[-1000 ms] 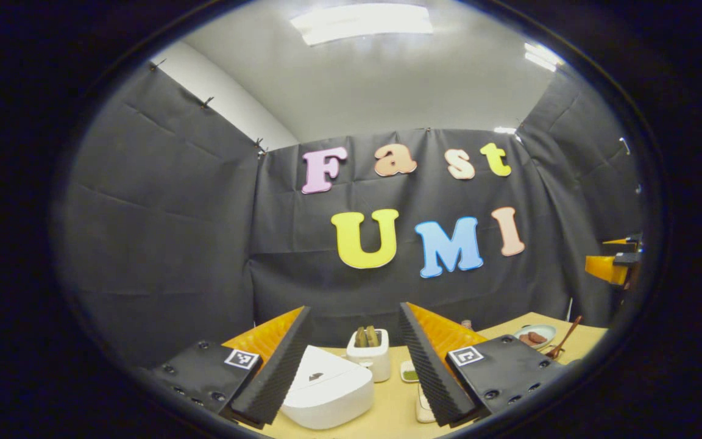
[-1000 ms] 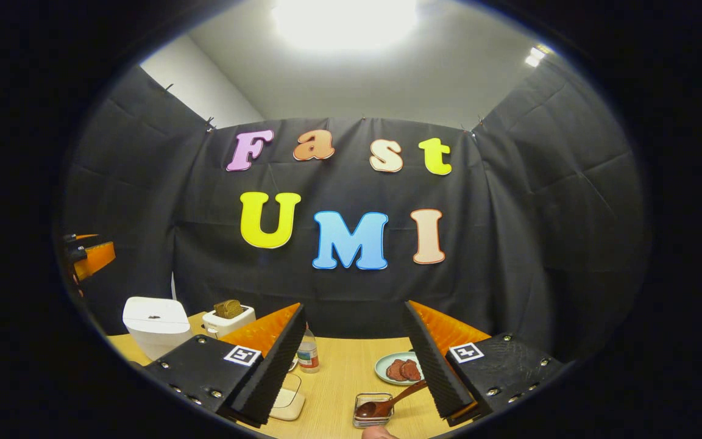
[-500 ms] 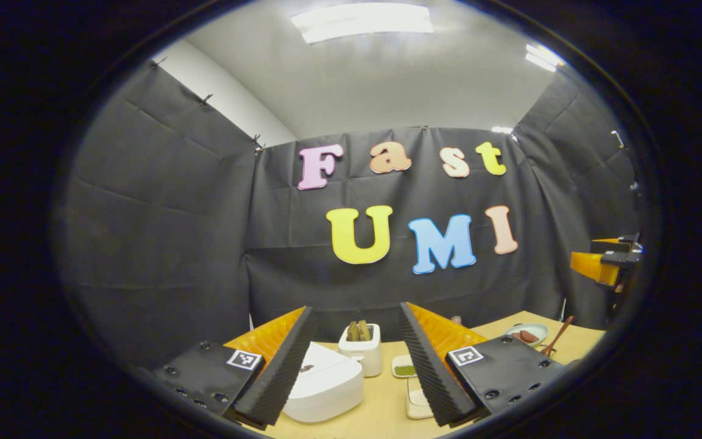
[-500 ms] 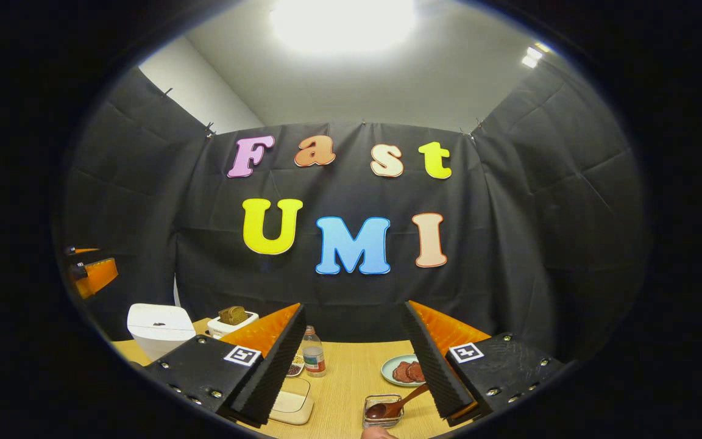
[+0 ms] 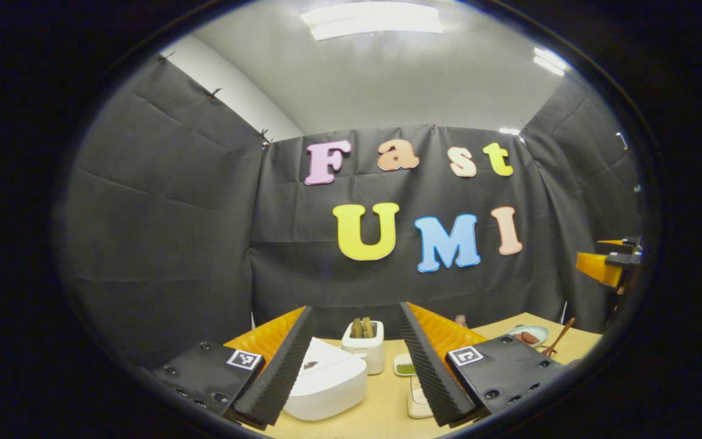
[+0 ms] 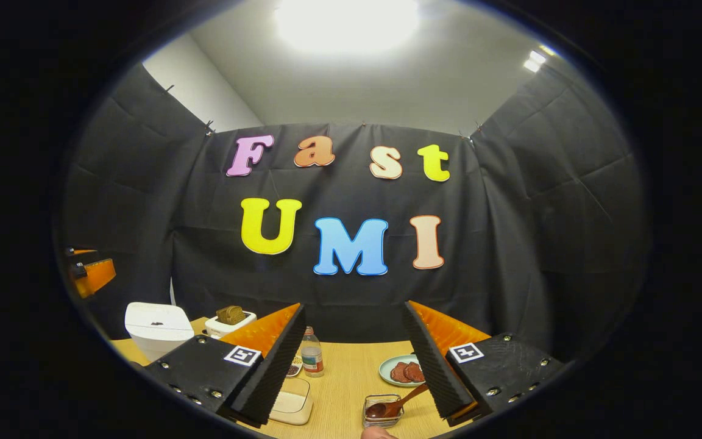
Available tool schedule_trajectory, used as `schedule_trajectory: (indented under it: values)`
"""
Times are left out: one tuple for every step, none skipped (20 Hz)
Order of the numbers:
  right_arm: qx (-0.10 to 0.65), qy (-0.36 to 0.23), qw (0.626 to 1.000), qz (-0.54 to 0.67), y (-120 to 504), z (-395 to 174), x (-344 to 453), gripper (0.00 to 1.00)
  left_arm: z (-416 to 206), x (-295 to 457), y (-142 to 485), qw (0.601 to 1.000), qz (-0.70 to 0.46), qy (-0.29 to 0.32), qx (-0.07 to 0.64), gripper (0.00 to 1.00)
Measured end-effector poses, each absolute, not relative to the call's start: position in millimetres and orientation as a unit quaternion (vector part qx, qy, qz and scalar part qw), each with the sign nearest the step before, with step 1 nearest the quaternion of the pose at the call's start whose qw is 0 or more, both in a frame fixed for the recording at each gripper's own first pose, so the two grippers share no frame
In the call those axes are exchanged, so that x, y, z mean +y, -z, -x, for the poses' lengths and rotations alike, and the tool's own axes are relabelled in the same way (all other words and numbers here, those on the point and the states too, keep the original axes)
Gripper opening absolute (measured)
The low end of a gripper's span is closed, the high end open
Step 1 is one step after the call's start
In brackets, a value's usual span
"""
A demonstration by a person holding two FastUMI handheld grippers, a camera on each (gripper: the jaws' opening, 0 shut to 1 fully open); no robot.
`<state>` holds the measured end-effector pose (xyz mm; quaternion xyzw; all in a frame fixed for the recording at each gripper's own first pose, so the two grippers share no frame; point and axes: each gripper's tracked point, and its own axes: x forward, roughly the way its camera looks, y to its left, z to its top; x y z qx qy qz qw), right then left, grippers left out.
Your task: Close the left gripper, press the button to open the rice cooker; take a wooden spoon from the chopstick holder with the right hand, scoop a spoonful of rice and pour it into the rice cooker, then put the wooden spoon back into the chopstick holder.
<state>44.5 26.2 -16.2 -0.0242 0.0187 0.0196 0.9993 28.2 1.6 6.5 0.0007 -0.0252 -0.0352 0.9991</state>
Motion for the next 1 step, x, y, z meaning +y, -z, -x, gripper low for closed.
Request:
schedule_trajectory:
  values:
    - [0.018,-0.018,0.999,0.025,15.7,-44.9,27.0,0.96,-28.8,3.2,-6.7,0.999,0.0,0.035,-0.027,0.95]
